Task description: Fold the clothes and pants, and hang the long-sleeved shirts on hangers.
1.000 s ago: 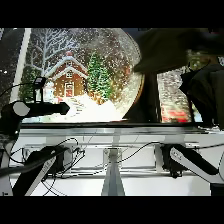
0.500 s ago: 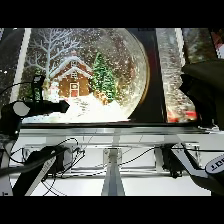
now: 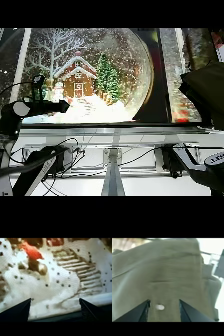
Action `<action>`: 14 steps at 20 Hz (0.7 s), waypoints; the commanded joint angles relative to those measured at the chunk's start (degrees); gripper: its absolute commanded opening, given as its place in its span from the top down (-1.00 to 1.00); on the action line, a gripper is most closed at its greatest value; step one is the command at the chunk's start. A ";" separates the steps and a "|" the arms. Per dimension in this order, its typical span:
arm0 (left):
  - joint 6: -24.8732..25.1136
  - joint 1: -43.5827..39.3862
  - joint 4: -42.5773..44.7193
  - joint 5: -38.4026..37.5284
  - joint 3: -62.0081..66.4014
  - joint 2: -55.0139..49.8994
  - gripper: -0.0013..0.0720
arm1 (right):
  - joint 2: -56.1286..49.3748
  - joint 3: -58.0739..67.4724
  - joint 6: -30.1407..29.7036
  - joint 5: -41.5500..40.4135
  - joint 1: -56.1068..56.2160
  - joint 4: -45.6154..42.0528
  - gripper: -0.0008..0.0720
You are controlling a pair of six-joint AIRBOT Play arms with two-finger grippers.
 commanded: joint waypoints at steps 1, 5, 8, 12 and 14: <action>0.00 0.07 0.02 0.02 0.02 0.04 -0.87 | -0.17 0.00 -3.17 -1.49 4.70 1.53 -0.07; 0.00 0.07 0.02 0.02 0.02 0.04 -0.87 | -0.17 0.00 -3.45 -5.07 16.68 1.53 0.72; 0.00 0.07 0.02 0.02 0.02 0.04 -0.87 | -0.17 0.00 -7.30 -8.35 27.47 1.42 0.83; 0.00 0.07 0.02 0.02 0.02 0.04 -0.87 | -0.17 0.00 -17.53 -12.55 42.51 0.39 0.83; 0.00 0.07 0.02 0.02 0.02 0.04 -0.87 | -0.20 0.00 -19.78 -13.31 49.53 0.42 0.83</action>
